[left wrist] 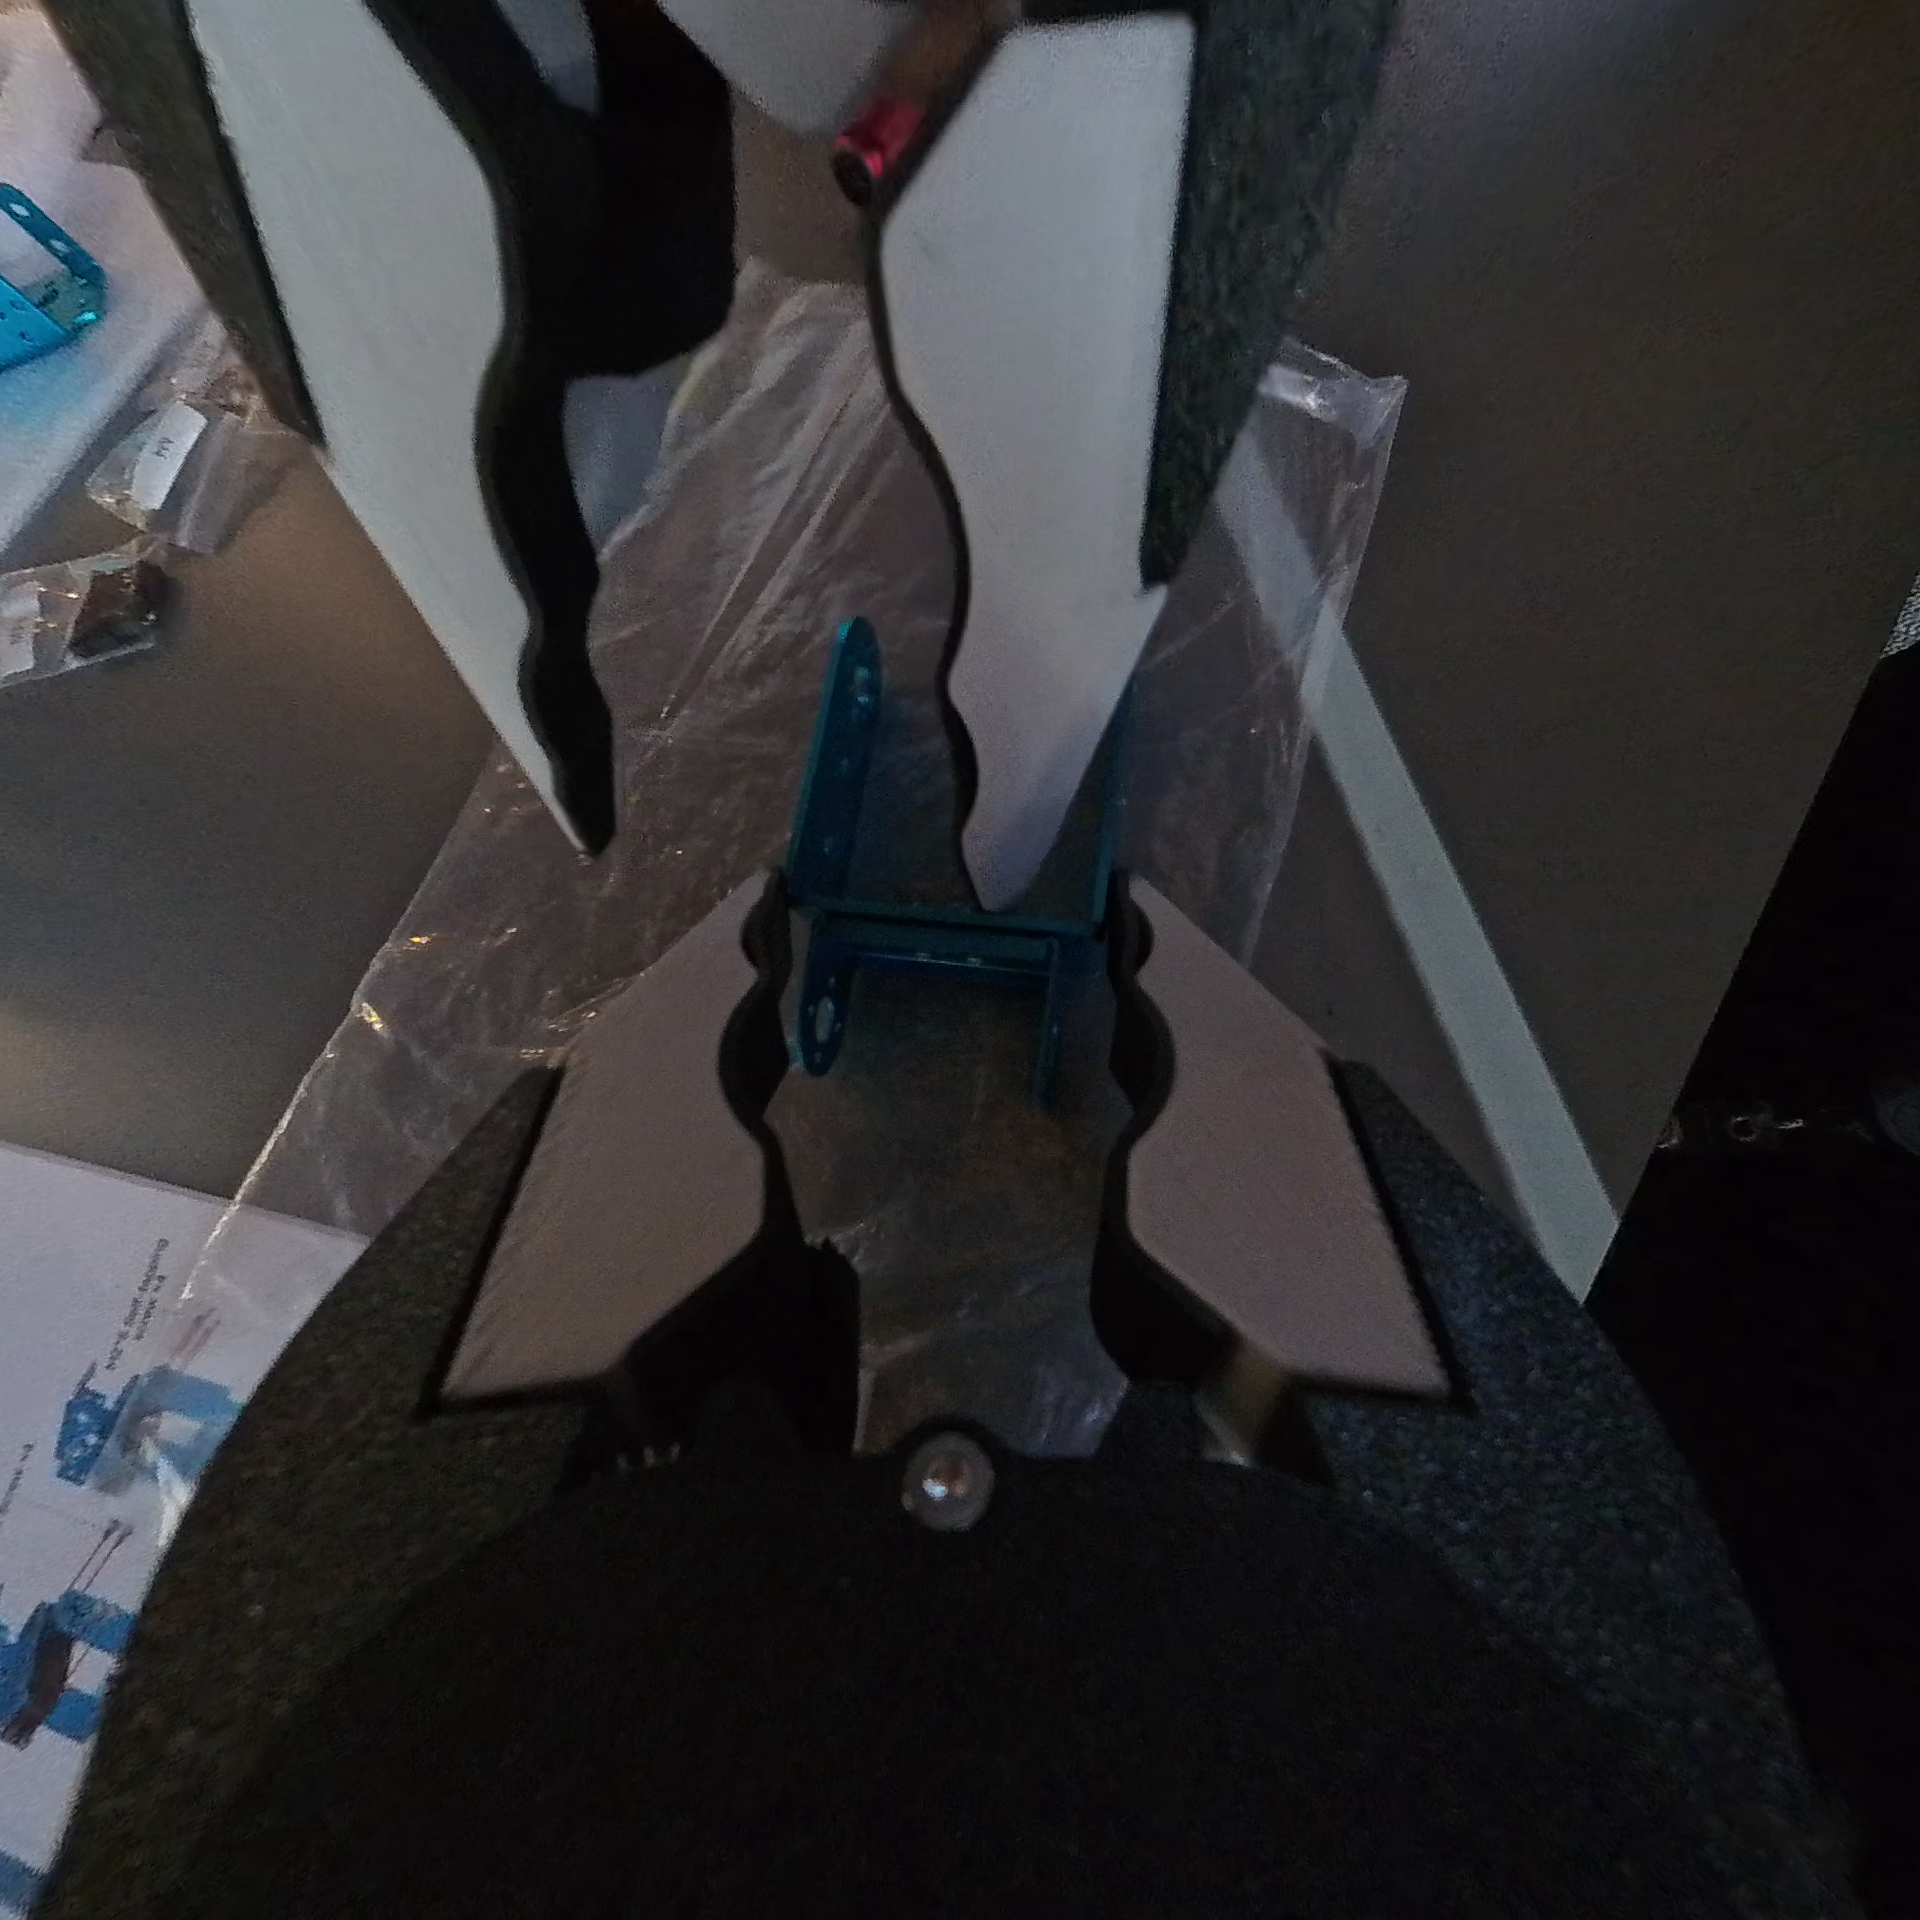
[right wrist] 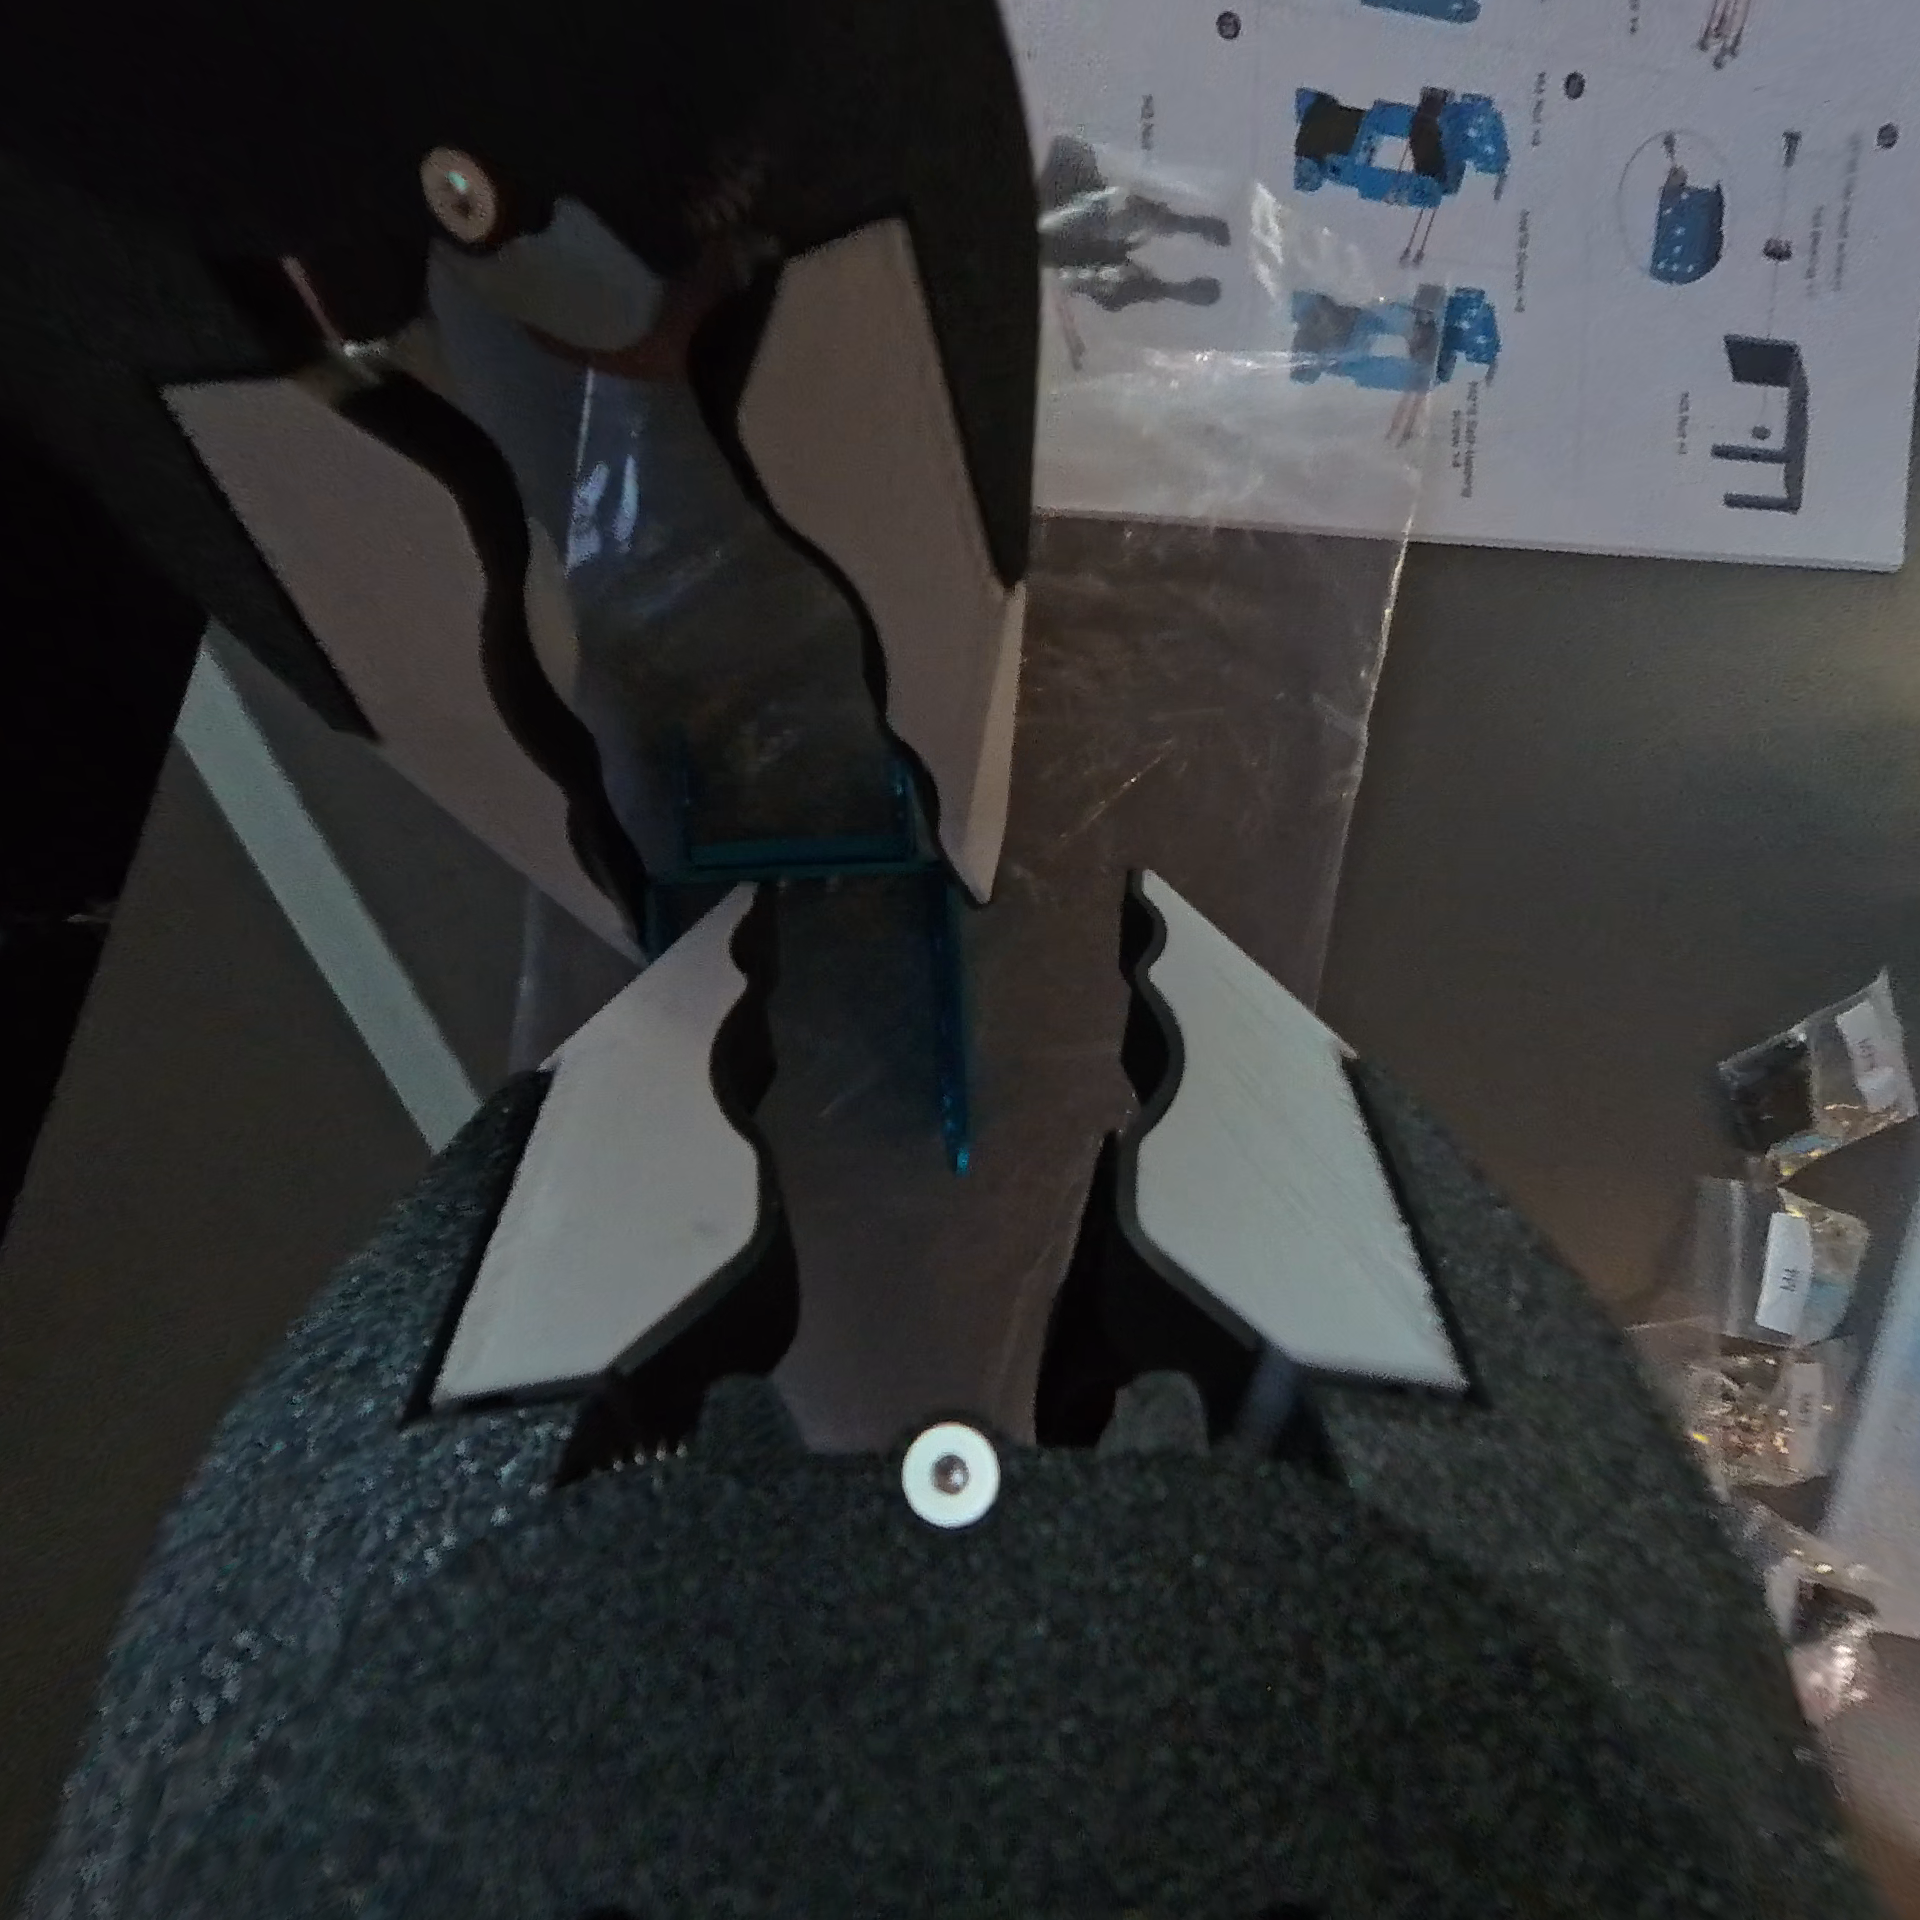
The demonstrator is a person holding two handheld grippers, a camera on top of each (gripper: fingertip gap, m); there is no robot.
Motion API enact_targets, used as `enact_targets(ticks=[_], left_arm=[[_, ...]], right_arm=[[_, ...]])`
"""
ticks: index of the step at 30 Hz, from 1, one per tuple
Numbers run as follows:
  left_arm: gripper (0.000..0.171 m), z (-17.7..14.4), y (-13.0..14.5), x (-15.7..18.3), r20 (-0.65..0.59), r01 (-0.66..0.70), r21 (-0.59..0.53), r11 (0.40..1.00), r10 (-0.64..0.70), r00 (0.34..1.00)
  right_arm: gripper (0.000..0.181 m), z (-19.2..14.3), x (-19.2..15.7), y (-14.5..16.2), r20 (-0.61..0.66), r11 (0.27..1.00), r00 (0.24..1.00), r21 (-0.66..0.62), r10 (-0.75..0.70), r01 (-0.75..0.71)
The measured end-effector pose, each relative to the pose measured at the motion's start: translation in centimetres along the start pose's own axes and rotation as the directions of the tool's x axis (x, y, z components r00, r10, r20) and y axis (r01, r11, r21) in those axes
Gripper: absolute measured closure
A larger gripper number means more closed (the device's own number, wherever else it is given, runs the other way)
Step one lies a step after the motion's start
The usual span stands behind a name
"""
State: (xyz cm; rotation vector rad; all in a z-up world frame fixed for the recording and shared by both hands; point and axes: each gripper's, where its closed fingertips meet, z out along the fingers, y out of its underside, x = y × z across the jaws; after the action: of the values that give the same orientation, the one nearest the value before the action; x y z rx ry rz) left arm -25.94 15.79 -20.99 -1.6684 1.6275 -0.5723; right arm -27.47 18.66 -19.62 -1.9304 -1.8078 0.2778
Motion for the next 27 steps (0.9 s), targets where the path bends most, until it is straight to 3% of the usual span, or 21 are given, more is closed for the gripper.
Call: enact_targets(ticks=[2, 9, 13, 15, 23, 27], left_arm=[[0.11, 0.0, 0.0, 0.0, 0.0, -0.001, 0.0, 1.0, 0.001, 1.0], [0.11, 0.0, 0.0, 0.0, 0.0, -0.001, 0.0, 1.0, 0.001, 1.0], [0.11, 0.0, 0.0, 0.0, 0.001, -0.001, 0.0, 1.0, 0.001, 1.0], [0.11, 0.0, 0.0, 0.0, 0.0, 0.0, 0.0, 1.0, 0.0, 1.0], [0.11, 0.0, 0.1, 0.0, 0.001, -0.002, 0.0, 1.0, 0.002, 1.0], [0.11, 0.0, 0.1, 0.0, 0.001, -0.001, 0.0, 1.0, 0.001, 1.0]], right_arm=[[0.126, -0.6, 0.3, -0.3, 0.006, 0.999, 1.0, 0.04, 0.018, -0.019], [0.112, 0.7, -0.6, 0.3, 0.008, 1.0, 1.0, -0.018, -0.023, 0.023], [0.105, 0.0, 0.4, 0.2, 0.002, 0.999, 1.0, 0.019, 0.026, -0.026], [0.117, -0.6, 0.5, -0.2, 0.011, 0.998, 0.999, 0.051, 0.039, -0.04], [0.1, 0.6, 0.5, 0.3, -0.029, 1.0, 1.0, 0.001, 0.008, -0.007], [0.104, -0.1, 0.6, 0.1, -0.008, 0.999, 1.0, 0.033, 0.031, -0.03]])
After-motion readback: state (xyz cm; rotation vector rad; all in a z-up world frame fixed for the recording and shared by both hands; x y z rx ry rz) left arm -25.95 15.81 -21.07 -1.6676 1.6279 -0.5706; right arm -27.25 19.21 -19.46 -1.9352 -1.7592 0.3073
